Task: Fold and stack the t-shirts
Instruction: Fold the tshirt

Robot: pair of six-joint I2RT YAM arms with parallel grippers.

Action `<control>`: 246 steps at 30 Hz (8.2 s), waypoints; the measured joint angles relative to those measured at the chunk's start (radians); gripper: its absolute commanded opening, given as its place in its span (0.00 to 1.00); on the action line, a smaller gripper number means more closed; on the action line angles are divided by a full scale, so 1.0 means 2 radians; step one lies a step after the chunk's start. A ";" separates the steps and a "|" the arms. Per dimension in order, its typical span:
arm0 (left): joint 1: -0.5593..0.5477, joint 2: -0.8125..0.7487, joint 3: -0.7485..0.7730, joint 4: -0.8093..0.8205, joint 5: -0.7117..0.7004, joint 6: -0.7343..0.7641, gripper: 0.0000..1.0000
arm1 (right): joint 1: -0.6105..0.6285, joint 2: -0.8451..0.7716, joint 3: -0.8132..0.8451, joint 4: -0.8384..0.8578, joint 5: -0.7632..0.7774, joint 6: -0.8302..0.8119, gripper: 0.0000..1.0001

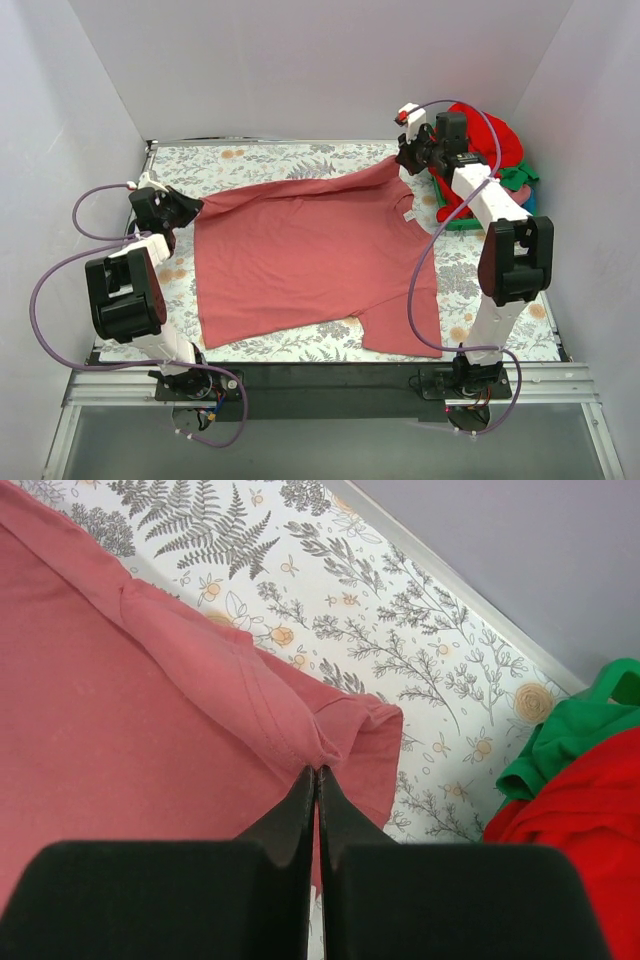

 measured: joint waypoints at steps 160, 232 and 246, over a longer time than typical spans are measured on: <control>-0.114 -0.214 -0.046 -0.252 -0.125 0.093 0.52 | 0.064 0.269 0.227 -0.267 -0.082 -0.015 0.34; -0.042 -0.033 0.033 -0.268 -0.138 -0.016 0.41 | 0.006 0.289 0.304 -0.260 0.003 0.042 0.50; -0.042 0.068 0.128 -0.319 -0.178 -0.019 0.40 | -0.005 0.284 0.277 -0.236 0.002 0.052 0.50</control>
